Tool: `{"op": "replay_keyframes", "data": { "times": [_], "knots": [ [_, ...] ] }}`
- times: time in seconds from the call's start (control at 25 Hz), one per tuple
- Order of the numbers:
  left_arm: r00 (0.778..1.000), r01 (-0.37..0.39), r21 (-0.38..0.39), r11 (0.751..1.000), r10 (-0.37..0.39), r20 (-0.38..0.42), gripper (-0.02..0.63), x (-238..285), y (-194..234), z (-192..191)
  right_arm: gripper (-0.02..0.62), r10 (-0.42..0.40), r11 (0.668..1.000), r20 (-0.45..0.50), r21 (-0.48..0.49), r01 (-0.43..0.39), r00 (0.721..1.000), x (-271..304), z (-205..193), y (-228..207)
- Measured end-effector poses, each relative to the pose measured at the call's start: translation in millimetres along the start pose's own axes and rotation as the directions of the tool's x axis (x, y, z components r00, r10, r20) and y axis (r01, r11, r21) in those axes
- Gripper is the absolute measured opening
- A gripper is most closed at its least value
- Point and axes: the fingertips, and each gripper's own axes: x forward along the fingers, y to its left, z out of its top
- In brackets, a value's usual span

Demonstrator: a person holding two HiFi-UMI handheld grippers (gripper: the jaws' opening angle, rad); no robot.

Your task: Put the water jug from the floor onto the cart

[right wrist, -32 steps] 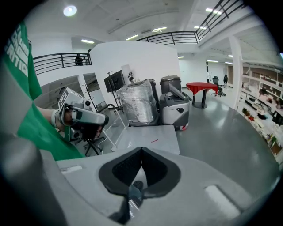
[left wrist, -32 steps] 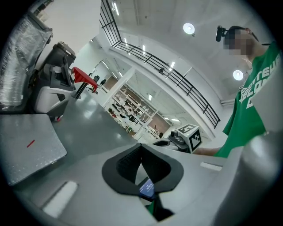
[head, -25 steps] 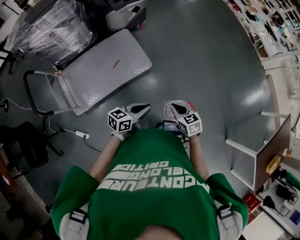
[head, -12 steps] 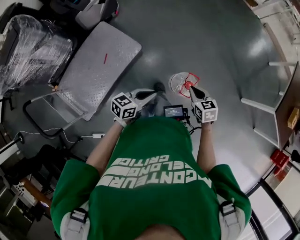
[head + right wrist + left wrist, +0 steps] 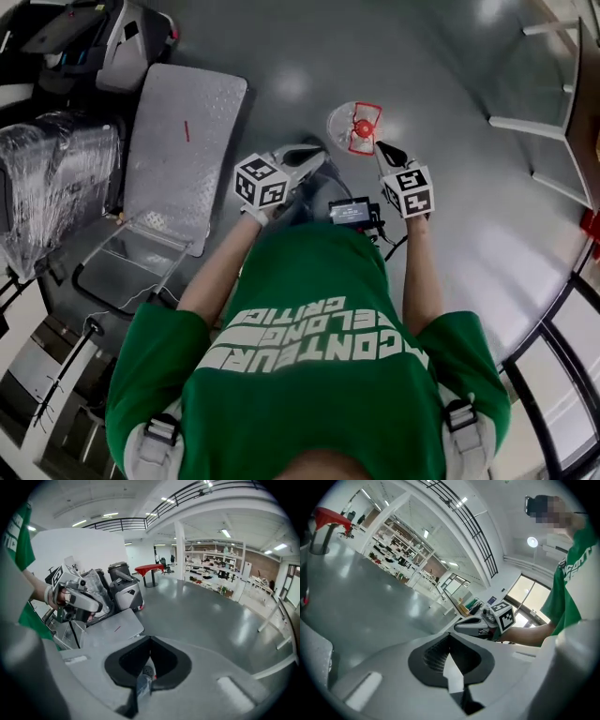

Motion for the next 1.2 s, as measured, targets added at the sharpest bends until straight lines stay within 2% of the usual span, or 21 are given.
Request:
{"op": "replay_keyframes", "data": {
  "times": [0.24,0.44,0.64,0.88,1.04,1.2],
  "knots": [
    [0.986,0.104,0.045,0.994,-0.097,-0.135,0.009,60,-4,-1,-0.006,-0.081,0.99,-0.021,0.116,0.083,0.996,-16,-36,-30],
    [0.979,0.118,0.016,0.993,-0.114,-0.171,0.009,92,5,-2,-0.006,-0.151,0.977,-0.035,0.148,0.155,0.988,-19,-48,-53],
    [0.968,0.126,-0.023,0.992,-0.128,-0.217,0.009,114,27,-28,-0.006,-0.185,0.965,-0.07,0.175,0.195,0.98,3,-70,-60],
    [0.969,0.09,-0.051,0.995,-0.099,-0.226,0.009,150,62,-59,-0.006,-0.165,0.974,-0.107,0.139,0.179,0.981,50,-102,-75],
    [0.958,0.093,-0.072,0.993,-0.109,-0.265,0.009,170,83,-81,-0.005,-0.138,0.982,-0.132,0.108,0.153,0.982,85,-125,-83],
    [0.953,0.08,-0.06,0.995,-0.094,-0.288,0.006,189,108,-102,0.037,-0.098,0.99,-0.156,0.084,0.112,0.983,118,-150,-94]
  ]
}}
